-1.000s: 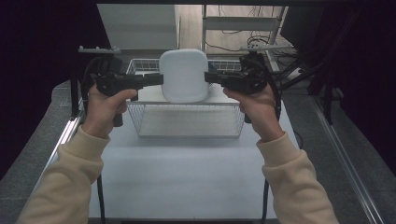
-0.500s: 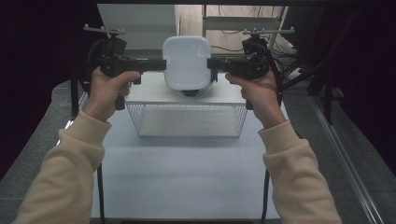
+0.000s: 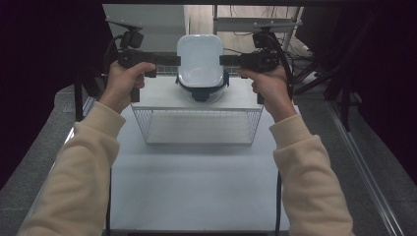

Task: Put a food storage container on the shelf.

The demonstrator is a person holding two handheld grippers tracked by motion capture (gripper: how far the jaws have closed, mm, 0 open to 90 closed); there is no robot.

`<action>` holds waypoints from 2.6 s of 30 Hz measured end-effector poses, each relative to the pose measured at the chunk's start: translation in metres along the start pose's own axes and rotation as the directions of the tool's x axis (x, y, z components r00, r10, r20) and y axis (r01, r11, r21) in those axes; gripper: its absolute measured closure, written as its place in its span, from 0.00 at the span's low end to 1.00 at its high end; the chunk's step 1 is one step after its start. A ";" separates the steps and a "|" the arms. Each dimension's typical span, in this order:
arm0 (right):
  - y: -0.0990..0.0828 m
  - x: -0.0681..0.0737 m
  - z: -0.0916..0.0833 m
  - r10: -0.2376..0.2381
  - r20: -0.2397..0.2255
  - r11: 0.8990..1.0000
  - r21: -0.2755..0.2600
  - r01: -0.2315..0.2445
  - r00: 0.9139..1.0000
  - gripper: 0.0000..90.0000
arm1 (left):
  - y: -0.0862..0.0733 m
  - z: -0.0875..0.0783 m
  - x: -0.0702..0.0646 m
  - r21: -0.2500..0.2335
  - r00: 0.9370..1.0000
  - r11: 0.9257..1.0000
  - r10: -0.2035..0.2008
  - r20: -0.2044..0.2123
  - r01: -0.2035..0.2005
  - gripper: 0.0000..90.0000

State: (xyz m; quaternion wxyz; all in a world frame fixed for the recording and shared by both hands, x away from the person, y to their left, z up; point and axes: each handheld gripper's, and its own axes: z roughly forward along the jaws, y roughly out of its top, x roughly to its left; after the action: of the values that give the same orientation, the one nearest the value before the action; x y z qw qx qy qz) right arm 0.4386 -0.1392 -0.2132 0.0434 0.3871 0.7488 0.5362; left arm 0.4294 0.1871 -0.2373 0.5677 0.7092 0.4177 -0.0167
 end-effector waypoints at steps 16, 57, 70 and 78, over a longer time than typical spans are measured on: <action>0.011 -0.026 0.018 0.158 -0.006 0.986 0.045 -0.158 0.987 0.85 | 0.010 0.016 0.022 -0.010 0.992 0.992 -0.126 0.017 0.127 0.87; 0.022 -0.057 0.051 0.312 0.031 0.948 0.056 -0.314 0.949 0.48 | 0.015 0.040 0.057 -0.079 0.969 0.966 -0.244 0.026 0.245 0.48; 0.012 -0.039 0.017 0.116 -0.024 0.993 -0.022 -0.116 0.993 0.32 | -0.003 0.001 0.041 -0.116 0.994 0.990 -0.084 -0.065 0.076 0.30; -0.008 -0.036 -0.003 0.032 -0.037 0.998 -0.046 -0.034 0.999 0.32 | -0.029 -0.016 0.024 -0.102 0.997 0.995 0.012 -0.076 -0.020 0.29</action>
State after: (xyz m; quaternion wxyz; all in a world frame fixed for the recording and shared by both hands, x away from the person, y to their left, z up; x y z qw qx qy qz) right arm 0.4581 -0.1649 -0.2313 0.0301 0.3887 0.7303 0.5610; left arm 0.4196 0.2144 -0.2666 0.5876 0.6824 0.4334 0.0359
